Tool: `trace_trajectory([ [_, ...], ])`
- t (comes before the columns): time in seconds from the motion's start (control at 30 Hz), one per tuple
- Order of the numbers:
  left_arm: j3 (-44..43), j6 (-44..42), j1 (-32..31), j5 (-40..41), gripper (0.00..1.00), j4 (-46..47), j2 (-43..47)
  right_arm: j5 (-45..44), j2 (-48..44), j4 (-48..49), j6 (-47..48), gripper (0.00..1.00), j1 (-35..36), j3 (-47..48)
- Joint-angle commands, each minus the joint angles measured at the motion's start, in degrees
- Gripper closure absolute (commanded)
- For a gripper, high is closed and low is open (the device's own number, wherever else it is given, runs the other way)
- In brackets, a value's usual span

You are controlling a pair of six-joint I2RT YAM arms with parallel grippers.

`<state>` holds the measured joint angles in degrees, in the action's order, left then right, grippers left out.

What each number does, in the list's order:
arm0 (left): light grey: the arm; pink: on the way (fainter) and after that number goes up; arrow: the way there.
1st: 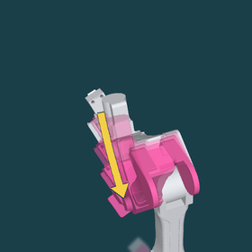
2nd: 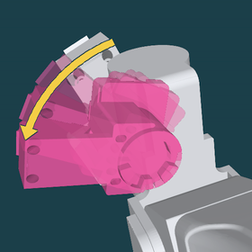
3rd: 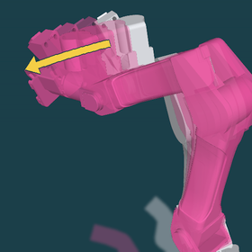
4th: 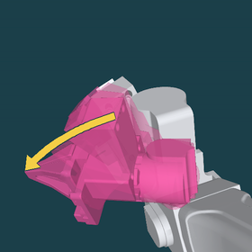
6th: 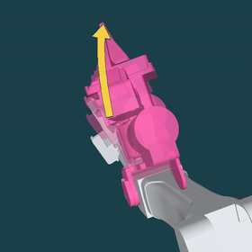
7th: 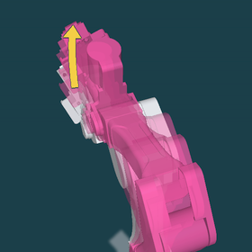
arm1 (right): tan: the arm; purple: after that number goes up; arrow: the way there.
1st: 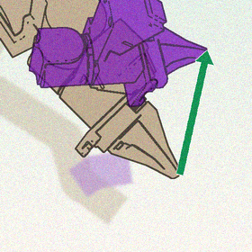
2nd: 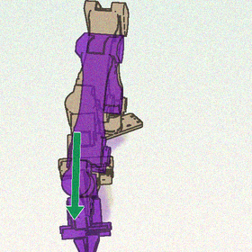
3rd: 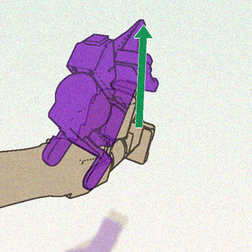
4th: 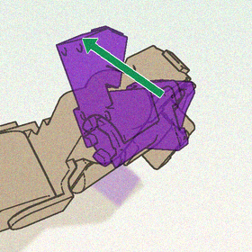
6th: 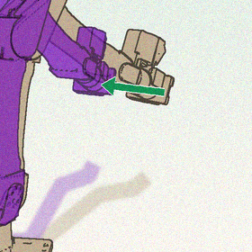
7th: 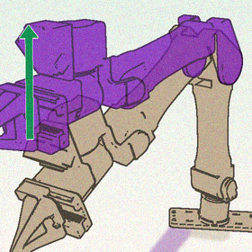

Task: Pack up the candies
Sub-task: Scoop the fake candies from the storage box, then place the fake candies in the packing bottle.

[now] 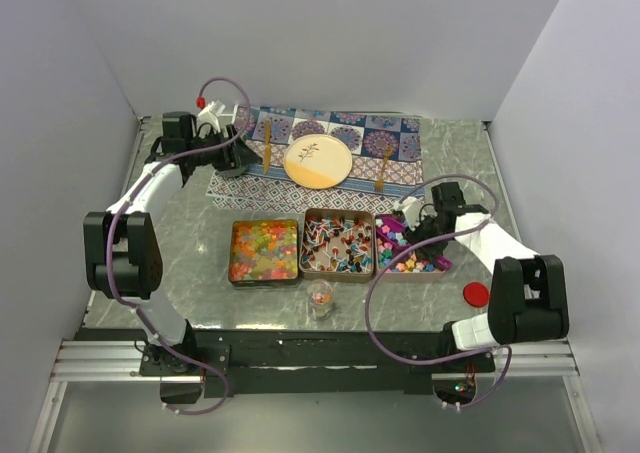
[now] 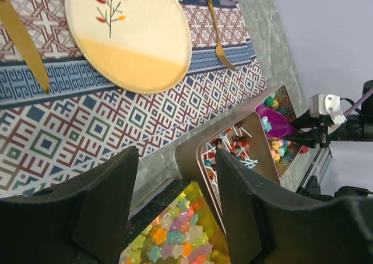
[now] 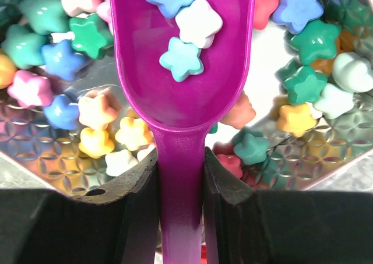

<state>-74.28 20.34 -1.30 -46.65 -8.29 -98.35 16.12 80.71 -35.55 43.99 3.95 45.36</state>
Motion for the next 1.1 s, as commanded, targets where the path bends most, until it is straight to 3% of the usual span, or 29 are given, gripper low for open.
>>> trace_trajectory([
  [0.0,-3.9,-2.7,0.2,-0.6,0.38,-0.5,-0.4,7.0,-4.2,1.9,2.4,1.00,-2.1,-1.6],
  [0.37,-3.8,-1.8,0.2,-1.7,0.38,0.6,0.1,10.2,-15.6,0.7,3.6,1.00,-6.1,-7.8],
  [0.57,-5.4,-3.4,0.1,-1.0,0.38,-2.1,1.8,17.2,-22.3,-4.3,4.1,1.00,-8.1,-3.1],
  [0.73,-5.4,-3.3,0.2,2.1,0.36,-2.6,5.0,14.7,-21.4,-14.3,5.7,1.00,-4.3,11.7],
  [0.87,-4.6,0.6,0.6,6.3,0.23,-3.9,7.4,12.3,-18.0,-21.0,5.3,1.00,4.8,23.9],
  [1.0,-4.8,1.5,2.9,6.8,0.23,-5.7,10.0,13.5,-14.1,-25.4,-0.5,1.00,10.5,34.1],
  [1.07,-7.0,0.7,3.9,7.0,0.24,-8.7,10.3,8.8,-12.8,-27.4,0.0,1.00,18.0,36.7],
])
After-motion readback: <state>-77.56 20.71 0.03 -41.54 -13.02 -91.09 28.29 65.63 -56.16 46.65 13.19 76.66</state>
